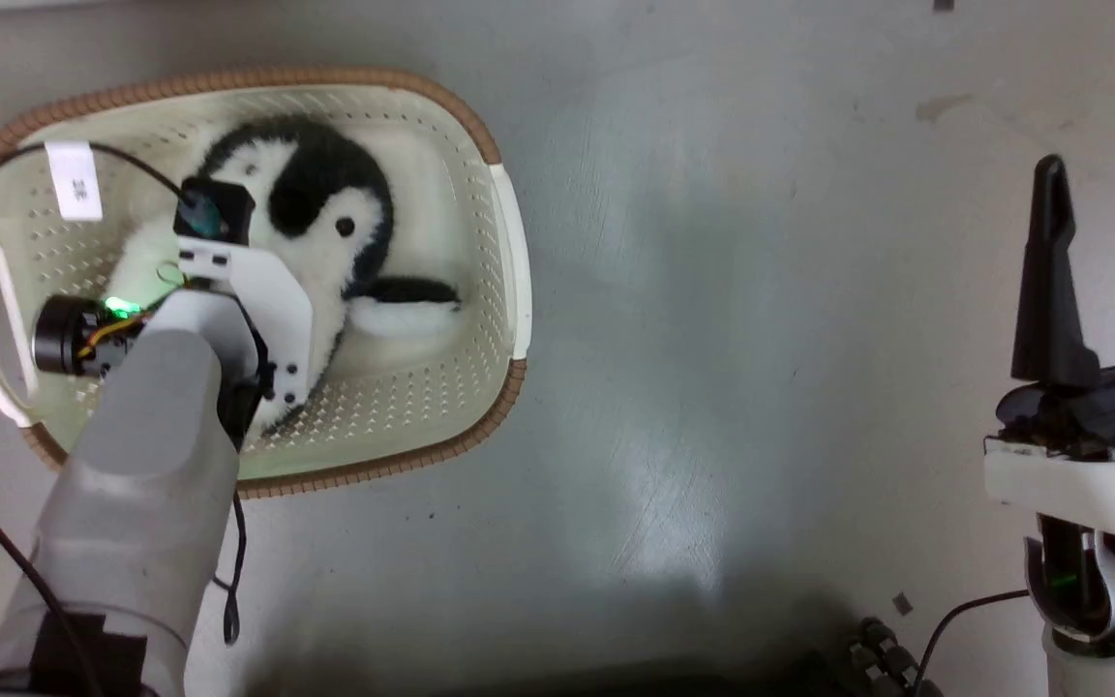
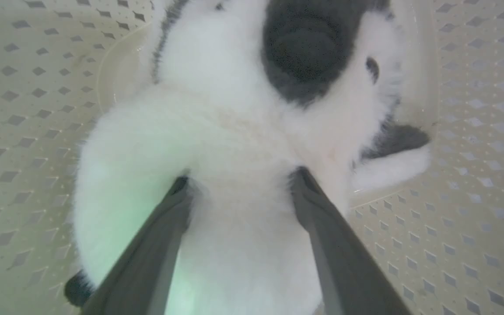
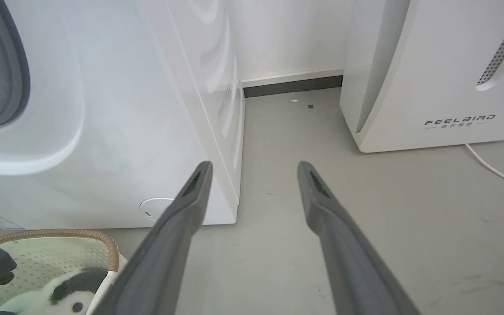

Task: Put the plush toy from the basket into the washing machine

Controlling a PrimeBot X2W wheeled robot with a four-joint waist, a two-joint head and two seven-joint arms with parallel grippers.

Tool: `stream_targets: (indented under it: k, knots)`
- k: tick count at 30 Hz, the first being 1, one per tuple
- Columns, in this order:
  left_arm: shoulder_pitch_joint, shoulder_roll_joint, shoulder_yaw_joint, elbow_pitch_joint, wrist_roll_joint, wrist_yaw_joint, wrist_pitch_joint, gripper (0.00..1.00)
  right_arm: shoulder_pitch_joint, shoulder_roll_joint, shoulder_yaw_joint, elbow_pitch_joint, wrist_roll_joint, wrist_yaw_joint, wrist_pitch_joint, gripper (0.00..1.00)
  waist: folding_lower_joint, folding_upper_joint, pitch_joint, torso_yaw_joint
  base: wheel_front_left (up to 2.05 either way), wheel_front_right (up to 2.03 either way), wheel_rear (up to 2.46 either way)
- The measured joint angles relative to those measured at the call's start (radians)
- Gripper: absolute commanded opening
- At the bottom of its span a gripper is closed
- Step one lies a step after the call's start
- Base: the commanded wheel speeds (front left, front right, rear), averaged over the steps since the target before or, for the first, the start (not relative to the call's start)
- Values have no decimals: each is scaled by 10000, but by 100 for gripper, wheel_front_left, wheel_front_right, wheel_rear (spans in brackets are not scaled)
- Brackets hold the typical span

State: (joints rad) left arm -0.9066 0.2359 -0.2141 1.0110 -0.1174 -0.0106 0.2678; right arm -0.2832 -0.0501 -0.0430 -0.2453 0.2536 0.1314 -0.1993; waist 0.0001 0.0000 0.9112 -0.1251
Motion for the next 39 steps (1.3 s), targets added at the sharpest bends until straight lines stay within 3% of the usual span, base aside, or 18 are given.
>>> stream_targets:
  k: [4, 5, 14, 23, 39]
  knots:
    - [-473, 48, -115, 366, -50, 2, -15, 100, -167, 0, 0, -88, 98, 0, -86, 100, 0, 0, 355, -34, 0, 0, 0]
    - [-796, 132, -217, 646, -98, 23, -10, 0, -361, 0, 56, -217, 82, 0, -159, 100, -1, 0, 609, -82, 0, 0, 0]
    - [-1522, 324, -462, 1488, -414, -100, -144, 0, -767, 0, 73, -353, 134, 0, -353, 100, -1, 0, 1051, -273, 0, 0, 0]
    - [-1821, 288, -683, 2552, -752, -364, -949, 0, -934, 0, -46, -92, 196, 0, -520, 100, -1, 0, 610, -157, 0, 0, 0]
    - [-632, -546, -1542, 2809, -681, -807, -2713, 0, -38, 0, -113, 867, -328, 0, -581, 100, -1, 1, -2190, 542, 0, 0, 0]
